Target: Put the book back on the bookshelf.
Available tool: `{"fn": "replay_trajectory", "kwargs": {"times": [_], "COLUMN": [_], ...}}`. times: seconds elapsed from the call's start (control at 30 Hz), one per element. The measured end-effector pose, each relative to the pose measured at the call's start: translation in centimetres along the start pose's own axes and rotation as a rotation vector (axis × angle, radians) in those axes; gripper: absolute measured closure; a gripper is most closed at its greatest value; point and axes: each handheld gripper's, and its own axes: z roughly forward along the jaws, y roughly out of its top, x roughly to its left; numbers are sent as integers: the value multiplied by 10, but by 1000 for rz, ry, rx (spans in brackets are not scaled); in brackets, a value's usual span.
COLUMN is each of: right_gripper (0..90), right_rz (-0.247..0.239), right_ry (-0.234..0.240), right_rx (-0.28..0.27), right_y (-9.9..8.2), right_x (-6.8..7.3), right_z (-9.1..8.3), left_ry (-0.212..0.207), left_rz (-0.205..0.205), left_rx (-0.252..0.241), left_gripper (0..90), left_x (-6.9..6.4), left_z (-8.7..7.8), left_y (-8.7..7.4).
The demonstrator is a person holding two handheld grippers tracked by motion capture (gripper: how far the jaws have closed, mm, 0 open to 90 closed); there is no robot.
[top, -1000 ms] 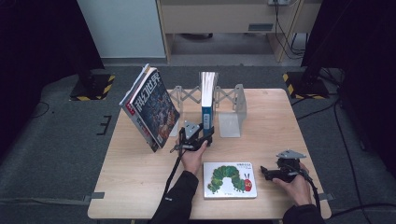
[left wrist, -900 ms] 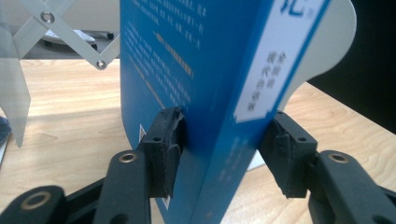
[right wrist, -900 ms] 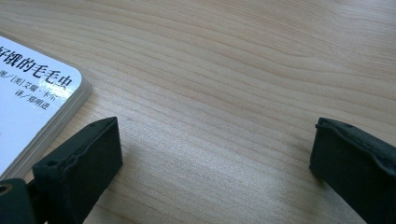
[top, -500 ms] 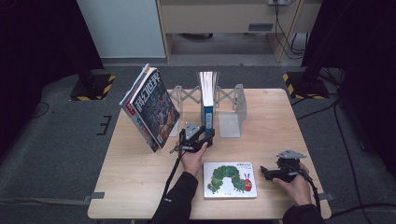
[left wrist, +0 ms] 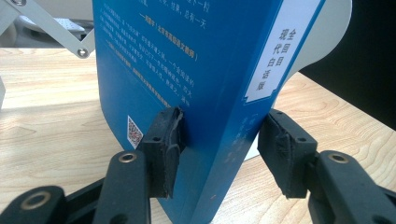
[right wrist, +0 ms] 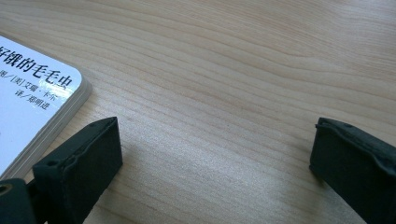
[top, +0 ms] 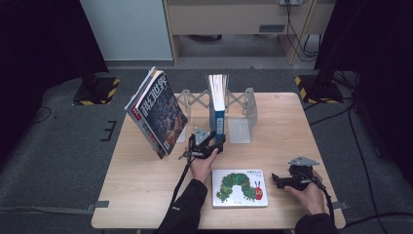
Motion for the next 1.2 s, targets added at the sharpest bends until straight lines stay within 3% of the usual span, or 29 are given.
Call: {"fn": "replay_trajectory", "kwargs": {"times": [0.43, 0.9, 1.2], "right_gripper": [26, 26, 26], "right_rz": [1, 0, 0], "right_ry": [0, -1, -1], "right_rx": [0, -2, -1], "right_y": [0, 0, 0], "right_x": [0, 0, 0], "right_z": [0, 0, 0], "left_ry": [-27, -53, -50], "left_rz": [6, -13, 4], "left_rx": [13, -22, -34], "left_gripper": [489, 488, 466], "left_x": [3, 3, -2], "left_z": [-5, -13, -16], "left_y": [1, 14, 29]}}
